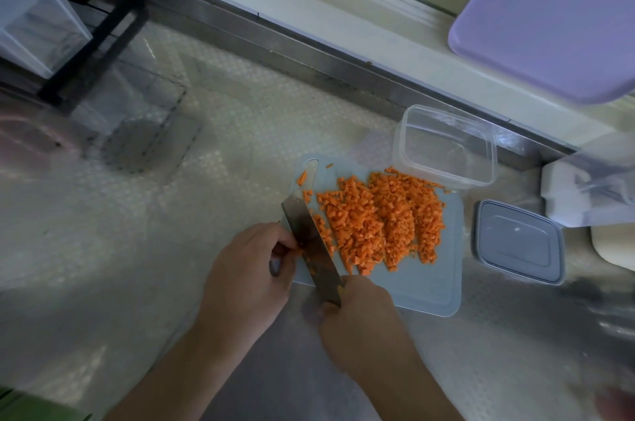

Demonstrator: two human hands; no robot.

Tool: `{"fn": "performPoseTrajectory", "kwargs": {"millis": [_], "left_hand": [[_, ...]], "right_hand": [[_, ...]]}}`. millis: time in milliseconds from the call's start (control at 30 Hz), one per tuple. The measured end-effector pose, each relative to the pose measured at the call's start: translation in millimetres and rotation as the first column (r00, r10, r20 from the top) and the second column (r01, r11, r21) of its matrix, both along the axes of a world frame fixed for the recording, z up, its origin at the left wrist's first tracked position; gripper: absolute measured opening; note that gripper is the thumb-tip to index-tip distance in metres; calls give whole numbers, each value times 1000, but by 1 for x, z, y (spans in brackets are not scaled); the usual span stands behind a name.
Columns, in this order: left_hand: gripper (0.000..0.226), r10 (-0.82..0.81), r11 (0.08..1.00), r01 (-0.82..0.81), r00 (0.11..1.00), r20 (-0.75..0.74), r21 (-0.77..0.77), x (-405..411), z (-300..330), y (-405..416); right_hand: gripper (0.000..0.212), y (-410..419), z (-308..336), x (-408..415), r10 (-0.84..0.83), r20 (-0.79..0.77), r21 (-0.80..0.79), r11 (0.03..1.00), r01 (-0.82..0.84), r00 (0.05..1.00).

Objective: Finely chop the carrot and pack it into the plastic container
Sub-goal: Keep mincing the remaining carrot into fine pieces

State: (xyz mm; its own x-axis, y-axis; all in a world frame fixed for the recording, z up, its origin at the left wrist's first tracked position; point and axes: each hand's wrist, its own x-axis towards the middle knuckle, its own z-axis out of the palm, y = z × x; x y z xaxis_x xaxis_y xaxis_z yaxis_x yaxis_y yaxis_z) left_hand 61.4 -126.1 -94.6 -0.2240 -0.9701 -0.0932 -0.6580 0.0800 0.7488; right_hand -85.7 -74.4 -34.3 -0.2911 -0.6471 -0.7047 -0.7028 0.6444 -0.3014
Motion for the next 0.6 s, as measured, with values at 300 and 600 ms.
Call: {"fn": "performPoseTrajectory", "kwargs": {"millis": [300, 600], "left_hand": [[19, 85, 996, -85, 996, -1, -16, -2, -4, 0], [12, 99, 995, -99, 995, -9, 16, 3, -7, 3]], "right_hand": [[9, 8, 4, -9, -5, 24, -60, 998, 7, 1000], [7, 7, -2, -1, 14, -7, 4, 1000, -14, 1000]]}}
